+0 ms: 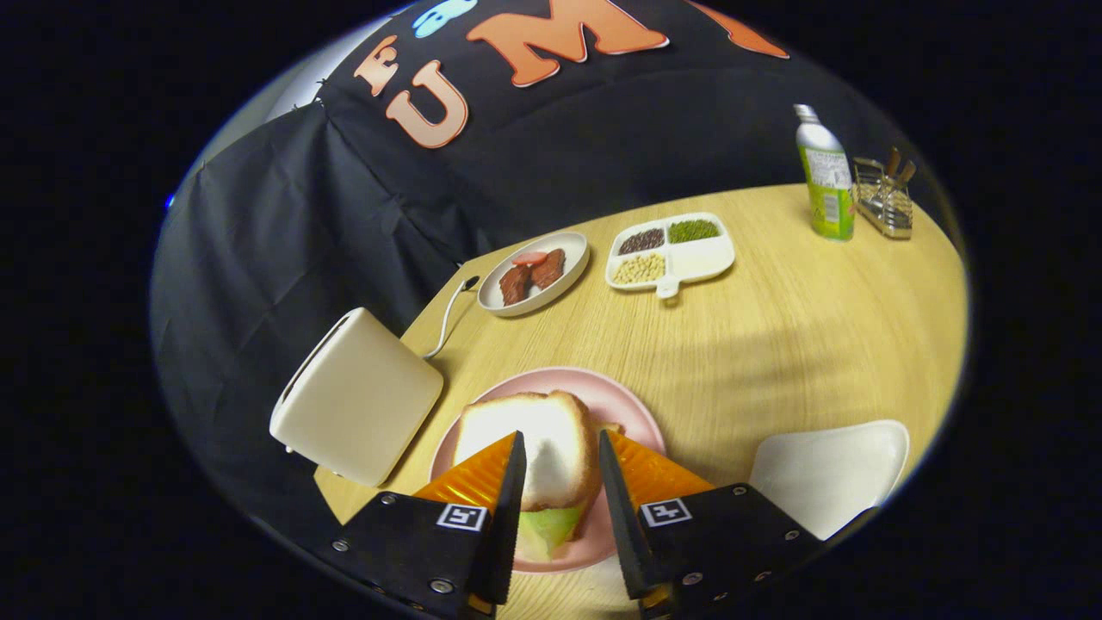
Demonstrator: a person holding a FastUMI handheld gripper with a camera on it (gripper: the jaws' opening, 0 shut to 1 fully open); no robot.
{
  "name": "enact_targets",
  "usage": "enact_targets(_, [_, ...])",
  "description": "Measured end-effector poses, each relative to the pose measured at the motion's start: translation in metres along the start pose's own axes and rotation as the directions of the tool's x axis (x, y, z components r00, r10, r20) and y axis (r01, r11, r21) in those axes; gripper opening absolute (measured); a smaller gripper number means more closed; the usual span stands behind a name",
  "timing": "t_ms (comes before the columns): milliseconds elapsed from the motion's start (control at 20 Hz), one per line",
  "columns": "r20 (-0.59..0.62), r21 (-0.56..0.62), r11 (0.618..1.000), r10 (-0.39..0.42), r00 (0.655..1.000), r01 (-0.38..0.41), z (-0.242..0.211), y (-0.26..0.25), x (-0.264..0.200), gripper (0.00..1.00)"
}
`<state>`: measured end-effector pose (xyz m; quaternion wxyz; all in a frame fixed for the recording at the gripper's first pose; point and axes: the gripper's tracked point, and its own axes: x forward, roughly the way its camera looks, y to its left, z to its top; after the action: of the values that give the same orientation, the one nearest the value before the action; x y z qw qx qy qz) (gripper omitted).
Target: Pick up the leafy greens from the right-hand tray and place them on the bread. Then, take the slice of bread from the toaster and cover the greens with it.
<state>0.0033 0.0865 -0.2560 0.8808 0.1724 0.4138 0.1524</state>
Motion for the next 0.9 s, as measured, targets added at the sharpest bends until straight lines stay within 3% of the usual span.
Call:
enact_targets(150, [0.148, -0.027, 0.999, -0.040, 0.988, 0.045, 0.035, -0.002, -0.020, 0.61])
enact_targets(300, [0.303, -0.067, 0.992, -0.085, 0.949, 0.110, 0.071, -0.004, -0.045, 0.73])
enact_targets(550, [0.536, -0.072, 0.979, -0.125, 0.835, 0.193, 0.124, 0.000, -0.096, 0.97])
enact_targets(900, [0.722, -0.090, 0.937, -0.171, 0.671, 0.337, 0.169, 0.004, -0.156, 0.98])
